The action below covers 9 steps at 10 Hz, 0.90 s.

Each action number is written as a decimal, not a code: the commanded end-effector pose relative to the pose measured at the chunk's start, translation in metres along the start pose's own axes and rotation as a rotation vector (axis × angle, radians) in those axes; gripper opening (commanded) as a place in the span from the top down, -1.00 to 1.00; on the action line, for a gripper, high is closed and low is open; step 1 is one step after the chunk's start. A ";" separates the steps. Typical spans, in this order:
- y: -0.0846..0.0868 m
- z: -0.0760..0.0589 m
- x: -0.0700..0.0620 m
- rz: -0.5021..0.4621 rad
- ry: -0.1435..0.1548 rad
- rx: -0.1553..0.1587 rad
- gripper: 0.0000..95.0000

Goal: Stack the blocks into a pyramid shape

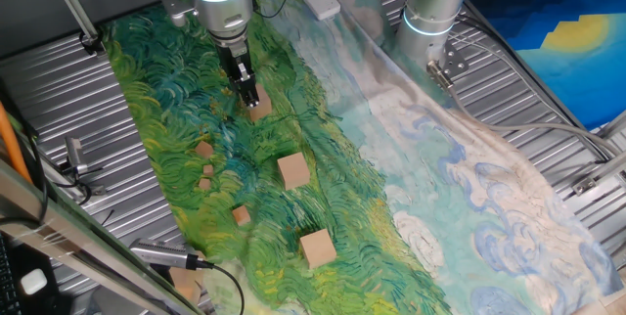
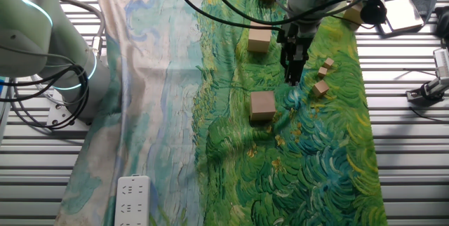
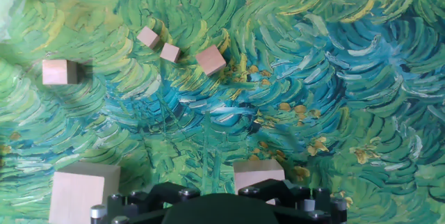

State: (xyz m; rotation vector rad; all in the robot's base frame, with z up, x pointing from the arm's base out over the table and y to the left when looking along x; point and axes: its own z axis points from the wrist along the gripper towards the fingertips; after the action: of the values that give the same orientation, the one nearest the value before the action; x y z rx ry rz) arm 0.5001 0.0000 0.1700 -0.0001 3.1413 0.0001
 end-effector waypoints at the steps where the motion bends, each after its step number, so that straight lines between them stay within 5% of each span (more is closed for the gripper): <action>1: 0.000 0.000 0.000 -0.317 -0.090 -0.035 1.00; 9: 0.000 0.000 0.000 -0.350 -0.085 -0.014 1.00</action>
State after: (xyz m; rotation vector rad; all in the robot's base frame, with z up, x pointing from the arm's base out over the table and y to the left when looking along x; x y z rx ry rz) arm 0.5000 0.0001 0.1702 -0.4930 3.0227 0.0210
